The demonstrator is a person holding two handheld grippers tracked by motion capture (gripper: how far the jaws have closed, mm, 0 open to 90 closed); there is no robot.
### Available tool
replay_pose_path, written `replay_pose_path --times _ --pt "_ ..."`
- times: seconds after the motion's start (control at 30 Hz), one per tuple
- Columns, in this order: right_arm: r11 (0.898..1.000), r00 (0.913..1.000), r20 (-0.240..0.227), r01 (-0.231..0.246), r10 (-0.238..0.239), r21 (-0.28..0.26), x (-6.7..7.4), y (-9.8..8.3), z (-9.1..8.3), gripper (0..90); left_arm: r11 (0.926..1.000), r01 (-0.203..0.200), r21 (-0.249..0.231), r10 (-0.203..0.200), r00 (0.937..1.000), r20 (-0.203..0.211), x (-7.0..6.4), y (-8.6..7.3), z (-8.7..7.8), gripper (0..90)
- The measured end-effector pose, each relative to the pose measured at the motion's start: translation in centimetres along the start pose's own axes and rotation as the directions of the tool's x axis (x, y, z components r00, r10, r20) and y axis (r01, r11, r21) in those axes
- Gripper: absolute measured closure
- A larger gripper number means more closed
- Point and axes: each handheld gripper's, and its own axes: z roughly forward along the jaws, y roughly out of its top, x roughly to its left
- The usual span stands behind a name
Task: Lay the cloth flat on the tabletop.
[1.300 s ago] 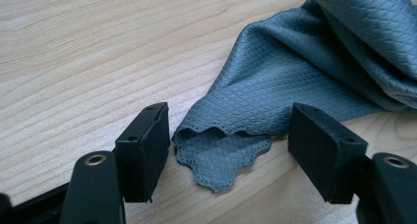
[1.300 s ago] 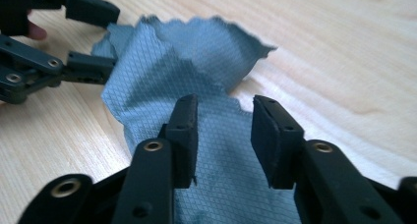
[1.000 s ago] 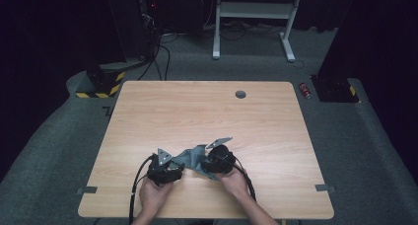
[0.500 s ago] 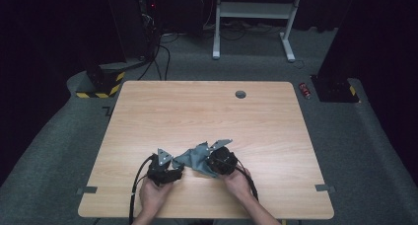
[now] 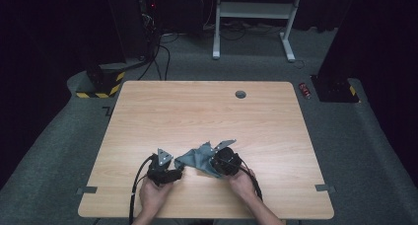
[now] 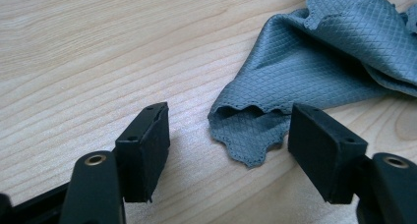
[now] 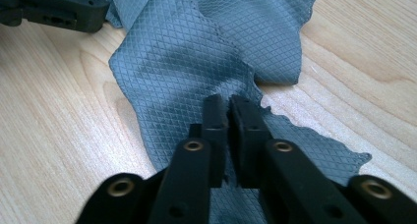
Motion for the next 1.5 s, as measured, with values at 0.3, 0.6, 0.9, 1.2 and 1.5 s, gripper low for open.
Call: replay_pose_path --times 0.3,0.6,0.9,1.2,1.5 --pt "0.999 0.9998 0.002 -0.017 0.017 -0.033 -0.4 0.1 -0.9 86.3 1.0000 0.000 0.000 0.000 1.0000 0.000 0.0 0.0 0.0 32.4" --pt "0.999 1.0000 0.005 -0.008 0.008 -0.044 -0.5 0.0 -1.2 76.1 1.0000 0.000 0.000 0.000 1.0000 0.000 0.0 0.0 0.0 32.4" --pt "0.999 0.9991 0.032 0.030 -0.029 -0.018 0.1 0.2 -0.4 87.3 1.0000 0.000 0.000 0.000 1.0000 0.000 0.0 0.0 0.0 32.4" --pt "0.994 0.9974 0.071 0.021 -0.013 -0.112 -0.5 0.2 -2.5 87.6 1.0000 0.000 0.000 0.000 1.0000 0.000 0.0 0.0 0.0 32.4" --pt "0.982 0.9805 0.143 -0.112 0.134 -0.152 -4.2 -0.2 -3.9 87.9 1.0000 0.000 0.000 0.000 1.0000 0.000 0.0 0.0 0.0 32.4"
